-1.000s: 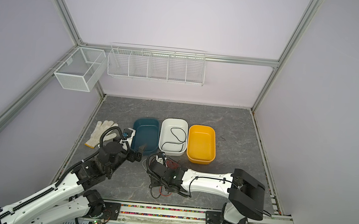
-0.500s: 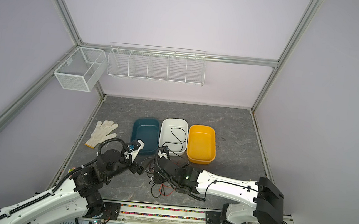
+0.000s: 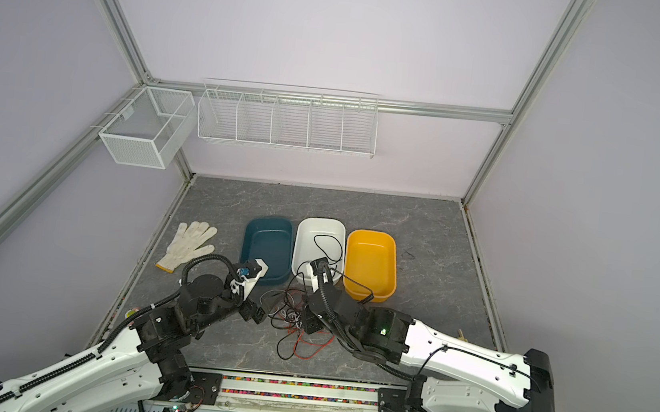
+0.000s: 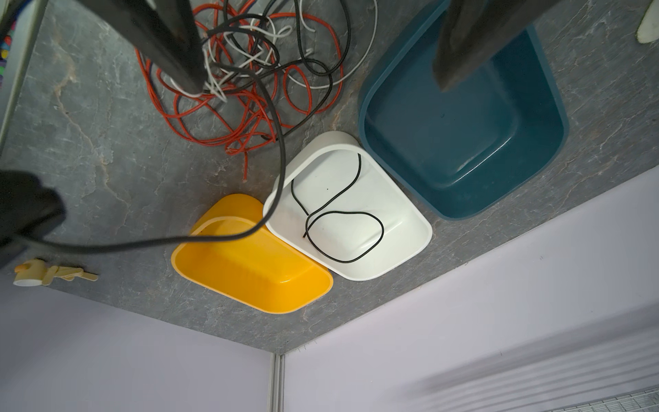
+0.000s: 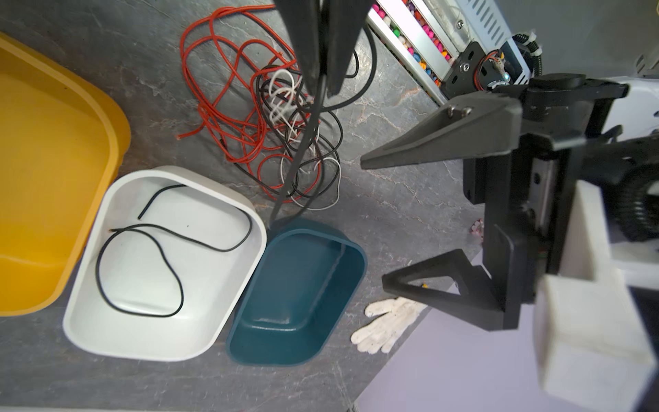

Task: Untangle the cables
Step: 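Grasp another black wire in the pile with the right gripper and lift, then lift the black wire high with the right gripper and carry it over the white tub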

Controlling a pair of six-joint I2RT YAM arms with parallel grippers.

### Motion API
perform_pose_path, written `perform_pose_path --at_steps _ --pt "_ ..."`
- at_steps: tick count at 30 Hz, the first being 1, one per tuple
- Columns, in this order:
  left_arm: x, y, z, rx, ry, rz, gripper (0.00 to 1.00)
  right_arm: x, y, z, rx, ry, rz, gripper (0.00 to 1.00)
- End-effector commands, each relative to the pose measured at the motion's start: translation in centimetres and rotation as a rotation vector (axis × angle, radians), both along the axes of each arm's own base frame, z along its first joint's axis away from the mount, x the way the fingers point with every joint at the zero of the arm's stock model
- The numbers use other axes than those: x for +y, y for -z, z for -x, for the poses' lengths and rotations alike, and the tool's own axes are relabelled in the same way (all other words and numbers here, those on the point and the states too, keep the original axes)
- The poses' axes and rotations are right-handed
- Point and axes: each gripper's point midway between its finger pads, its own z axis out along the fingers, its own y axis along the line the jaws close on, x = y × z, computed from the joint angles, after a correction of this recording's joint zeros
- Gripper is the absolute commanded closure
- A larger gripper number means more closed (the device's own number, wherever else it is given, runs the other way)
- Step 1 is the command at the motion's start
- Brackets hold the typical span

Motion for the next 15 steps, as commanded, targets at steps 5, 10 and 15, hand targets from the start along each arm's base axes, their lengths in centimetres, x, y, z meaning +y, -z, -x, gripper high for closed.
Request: perform_pose_path --at_steps 5,10,15 --pt "-0.7 0.1 0.5 -0.013 0.049 -0.004 0.01 -1.8 -4.7 -0.3 -0.132 -0.014 -0.032 0.93" --pt "-0.9 0.5 0.6 0.0 0.058 -0.013 0.01 -3.2 -7.7 -0.7 -0.215 0.011 -0.079 0.93" --pt "-1.2 1.0 0.9 0.012 0.083 -0.03 0.01 -5.1 -9.5 -1.5 -0.268 0.066 -0.066 0.93"
